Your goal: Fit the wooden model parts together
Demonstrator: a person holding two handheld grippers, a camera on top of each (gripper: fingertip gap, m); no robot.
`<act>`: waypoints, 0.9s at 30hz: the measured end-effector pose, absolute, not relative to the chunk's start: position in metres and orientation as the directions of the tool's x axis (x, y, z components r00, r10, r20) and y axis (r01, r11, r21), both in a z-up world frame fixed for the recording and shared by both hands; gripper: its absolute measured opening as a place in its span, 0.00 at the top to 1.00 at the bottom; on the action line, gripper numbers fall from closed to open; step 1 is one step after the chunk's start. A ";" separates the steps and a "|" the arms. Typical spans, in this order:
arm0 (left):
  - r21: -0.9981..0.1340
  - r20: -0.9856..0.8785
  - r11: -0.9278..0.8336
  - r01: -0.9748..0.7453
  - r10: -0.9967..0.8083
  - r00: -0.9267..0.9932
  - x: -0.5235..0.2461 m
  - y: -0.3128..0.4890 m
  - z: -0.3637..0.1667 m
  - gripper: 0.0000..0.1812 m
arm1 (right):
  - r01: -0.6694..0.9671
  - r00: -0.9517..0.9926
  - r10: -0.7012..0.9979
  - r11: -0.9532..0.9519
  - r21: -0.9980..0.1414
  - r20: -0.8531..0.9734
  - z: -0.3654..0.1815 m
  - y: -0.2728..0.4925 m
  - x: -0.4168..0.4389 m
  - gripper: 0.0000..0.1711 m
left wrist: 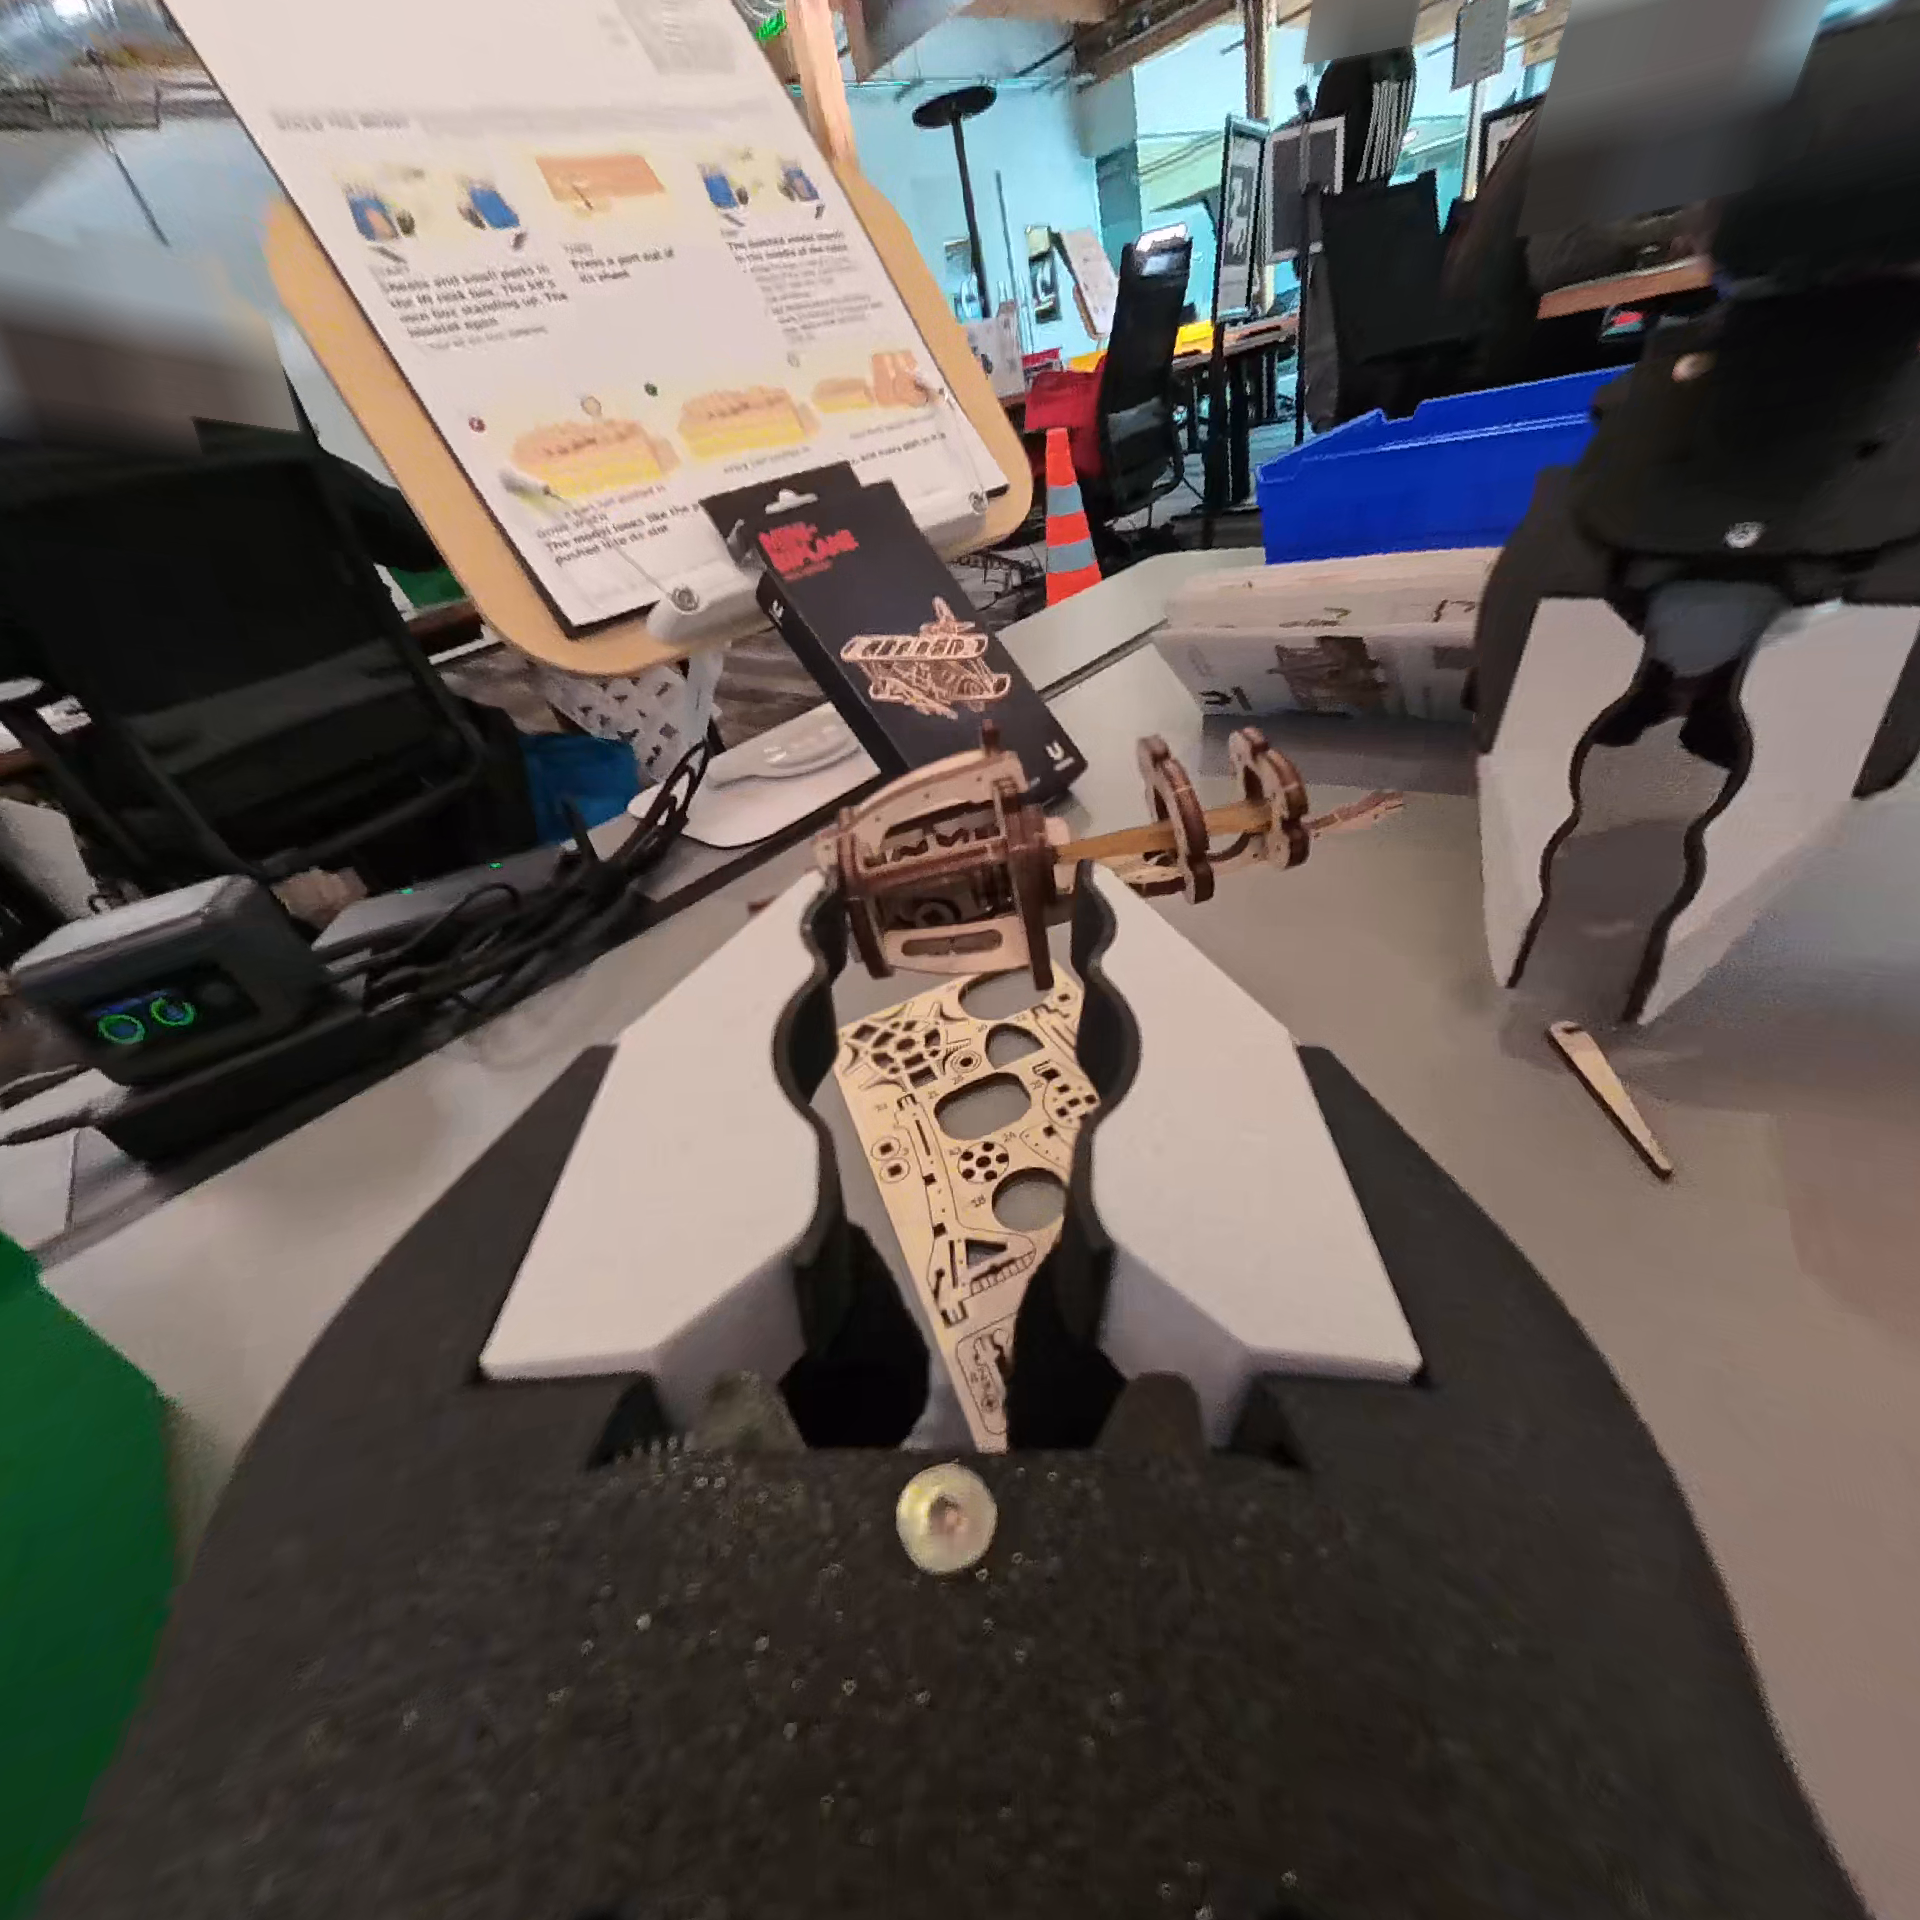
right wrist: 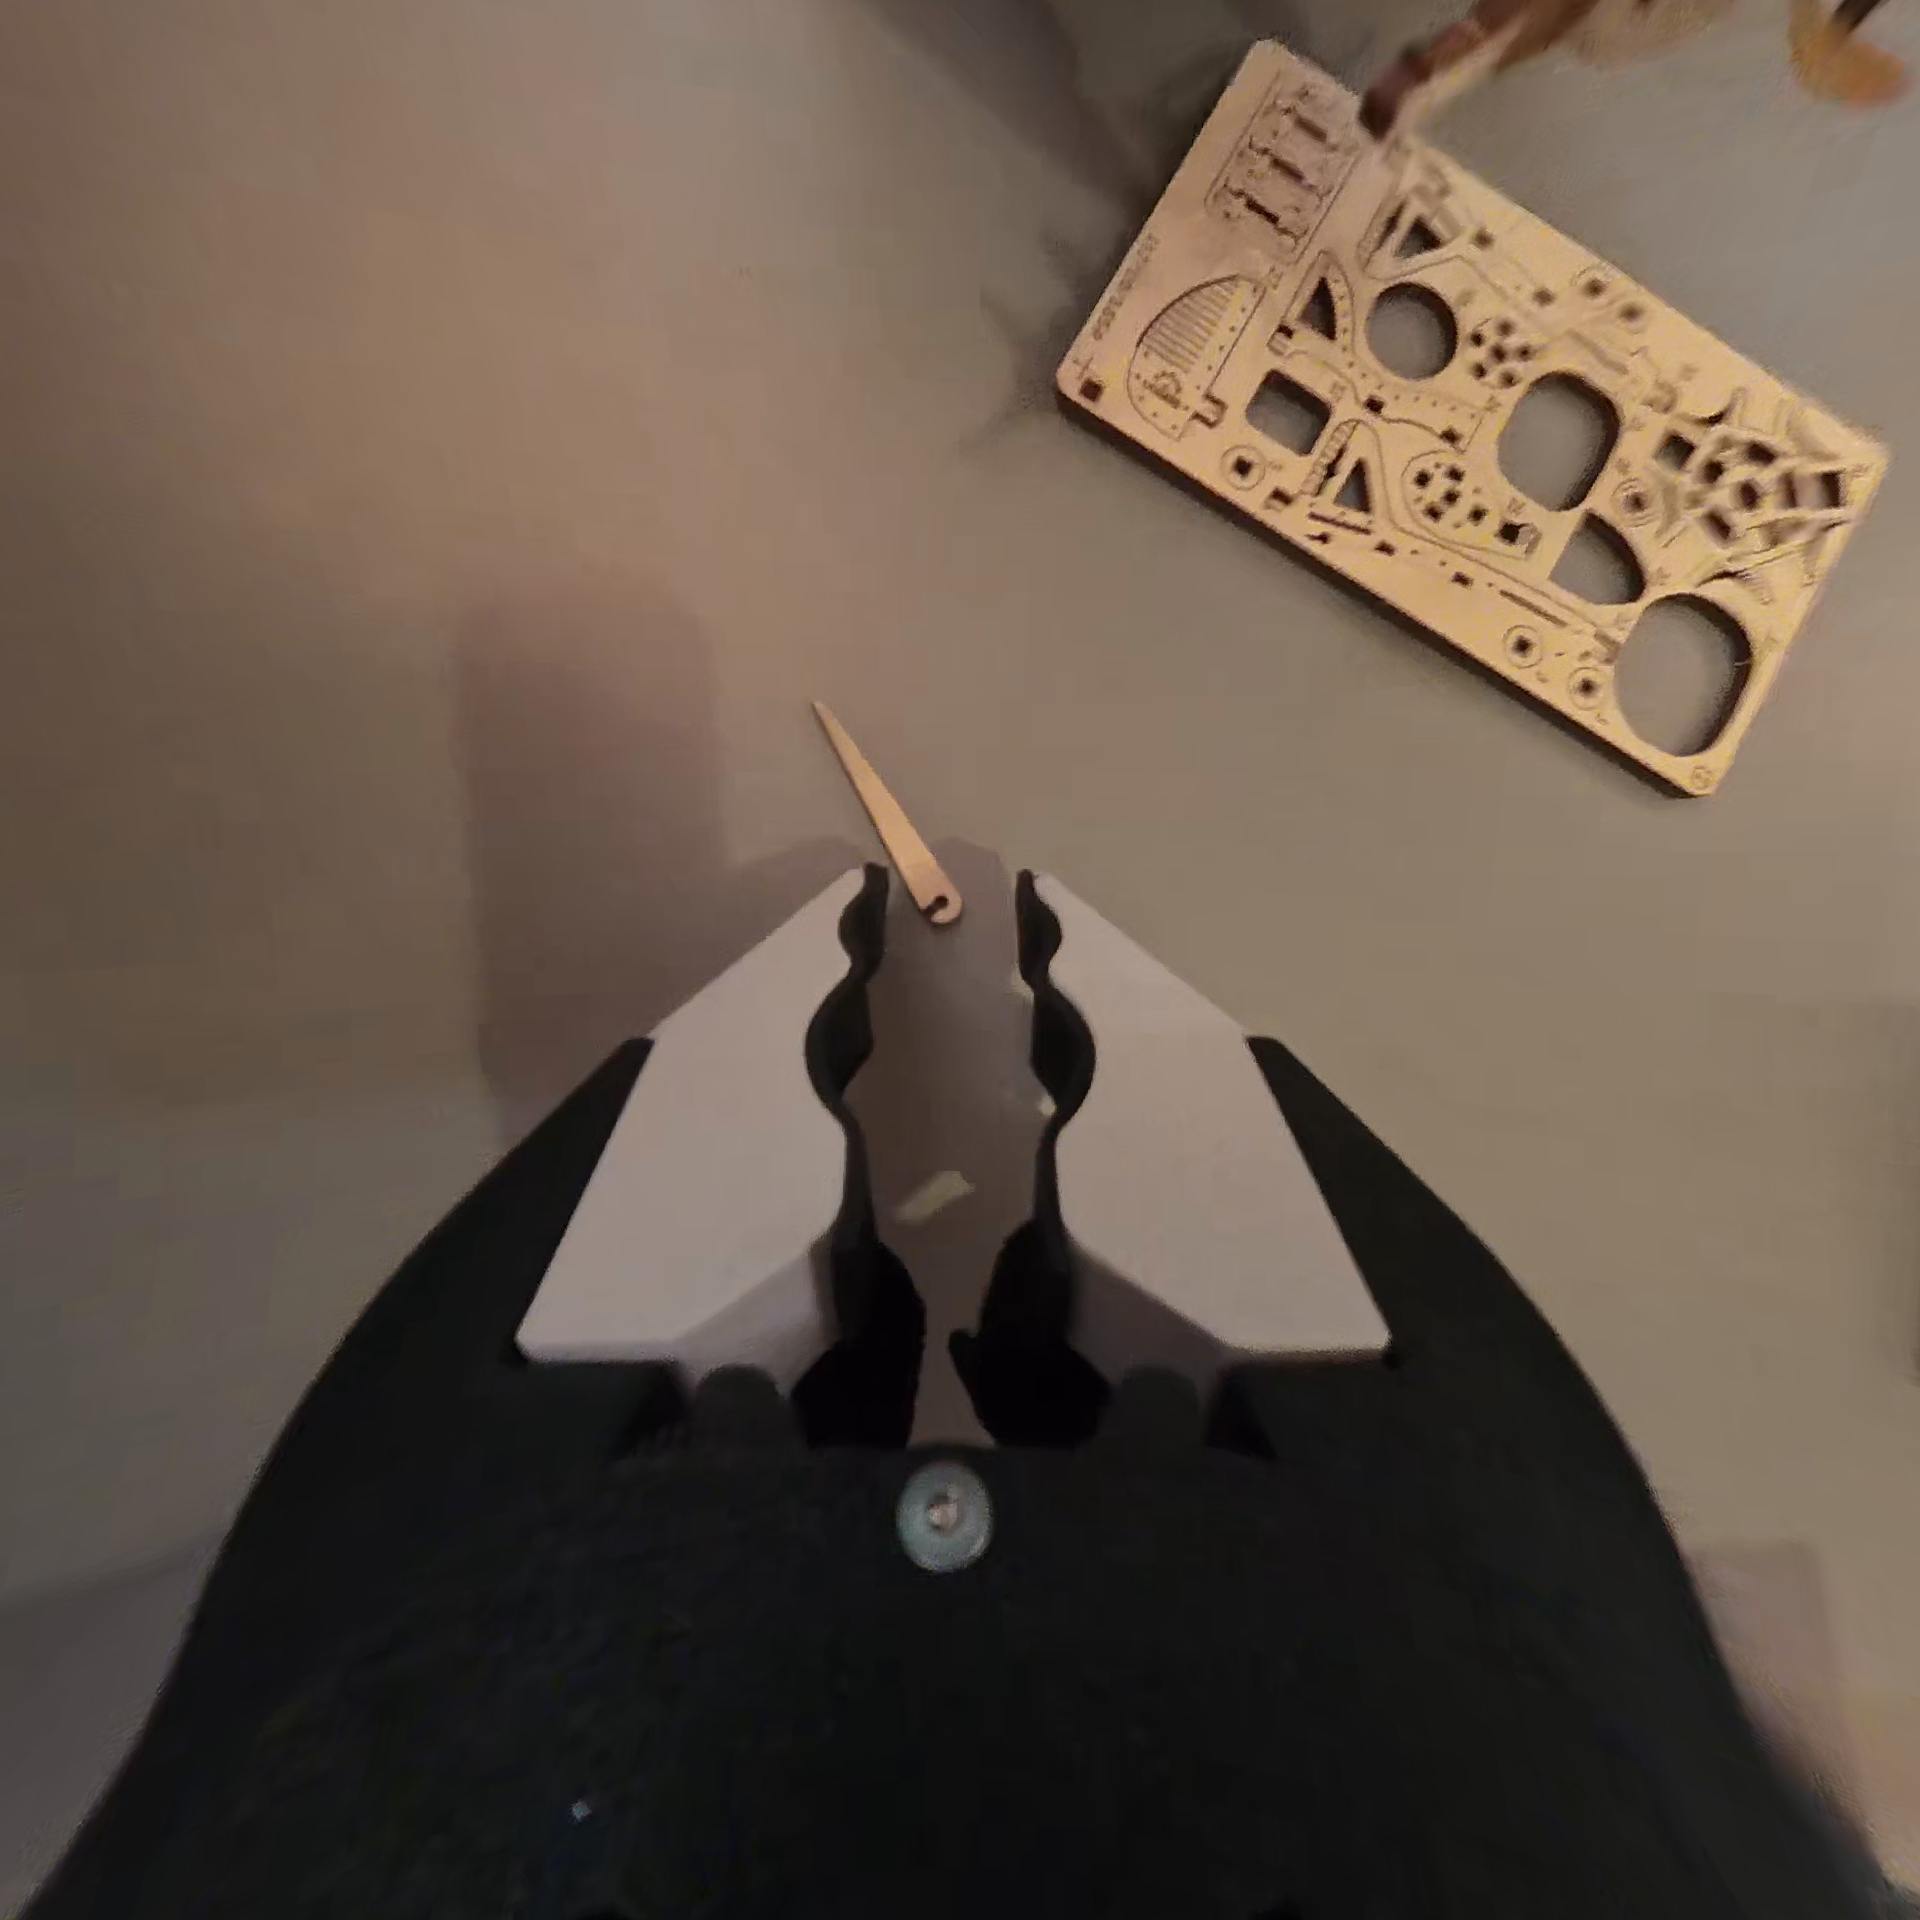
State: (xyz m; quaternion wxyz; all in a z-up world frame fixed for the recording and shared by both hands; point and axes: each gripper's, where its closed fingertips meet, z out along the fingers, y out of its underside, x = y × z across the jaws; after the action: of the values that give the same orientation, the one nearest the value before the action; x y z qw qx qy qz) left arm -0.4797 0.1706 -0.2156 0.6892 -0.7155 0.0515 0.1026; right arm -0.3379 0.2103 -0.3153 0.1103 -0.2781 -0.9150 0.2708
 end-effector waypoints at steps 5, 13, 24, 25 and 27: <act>-0.965 -0.262 -0.056 -0.258 0.071 0.963 -0.480 0.171 -0.217 0.78 | 0.435 -0.858 0.510 0.657 -0.616 -0.063 -0.320 0.176 -0.337 0.84; -0.970 -0.242 -0.057 -0.238 0.084 0.967 -0.486 0.170 -0.217 0.78 | 0.473 -0.762 0.645 0.610 -0.636 0.053 -0.301 0.160 -0.351 0.99; -0.956 -0.290 -0.061 -0.286 0.081 0.953 -0.480 0.171 -0.217 0.78 | 0.308 -0.082 0.995 0.078 -0.948 0.055 -0.261 0.222 -0.308 0.99; -0.953 -0.300 -0.065 -0.296 0.076 0.951 -0.479 0.171 -0.218 0.78 | 0.342 -0.089 0.996 0.041 -0.939 0.011 -0.266 0.220 -0.306 0.99; -0.950 -0.308 -0.071 -0.303 0.079 0.948 -0.480 0.172 -0.219 0.78 | 0.444 -0.085 0.993 -0.040 -0.895 -0.086 -0.280 0.217 -0.300 0.99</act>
State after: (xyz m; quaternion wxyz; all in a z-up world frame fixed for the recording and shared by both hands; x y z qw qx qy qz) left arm -0.4800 0.1716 -0.2194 0.6771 -0.7180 0.0780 0.1410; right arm -0.2998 0.2170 -0.2796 0.3309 -0.5901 -0.6087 0.4144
